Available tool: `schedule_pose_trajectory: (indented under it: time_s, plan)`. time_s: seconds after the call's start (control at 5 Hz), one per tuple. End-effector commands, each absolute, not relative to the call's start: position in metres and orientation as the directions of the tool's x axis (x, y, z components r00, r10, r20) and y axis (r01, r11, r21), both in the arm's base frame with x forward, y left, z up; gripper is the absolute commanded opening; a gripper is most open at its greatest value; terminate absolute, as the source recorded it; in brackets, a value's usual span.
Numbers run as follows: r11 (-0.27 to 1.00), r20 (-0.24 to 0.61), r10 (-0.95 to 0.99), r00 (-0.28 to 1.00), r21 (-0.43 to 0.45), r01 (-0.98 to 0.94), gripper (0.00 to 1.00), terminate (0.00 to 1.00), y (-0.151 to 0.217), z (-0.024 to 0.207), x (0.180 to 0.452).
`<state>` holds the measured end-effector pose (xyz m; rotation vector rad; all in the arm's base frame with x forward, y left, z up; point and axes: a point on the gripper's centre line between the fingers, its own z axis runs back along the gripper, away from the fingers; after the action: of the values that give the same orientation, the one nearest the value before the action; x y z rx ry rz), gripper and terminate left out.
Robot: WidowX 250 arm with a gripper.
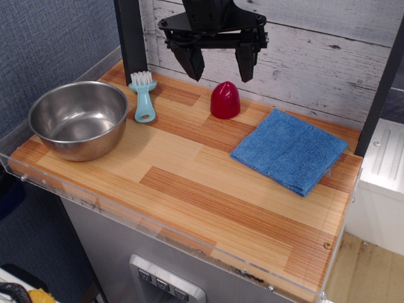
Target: Move the metal bowl to the front of the blue cloth.
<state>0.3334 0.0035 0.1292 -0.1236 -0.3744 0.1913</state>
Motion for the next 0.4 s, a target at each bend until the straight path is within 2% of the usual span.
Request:
schedule_pose_trajectory:
  time_s: [0.0, 0.2]
  plan:
    - [0.974, 0.351, 0.208, 0.913, -0.155, -0.163, 1.00, 0.00, 0.003, 0.129, 0.333]
    - [0.977, 0.366, 0.210, 0.906, -0.123, -0.177, 1.00, 0.00, 0.024, 0.128, 0.330]
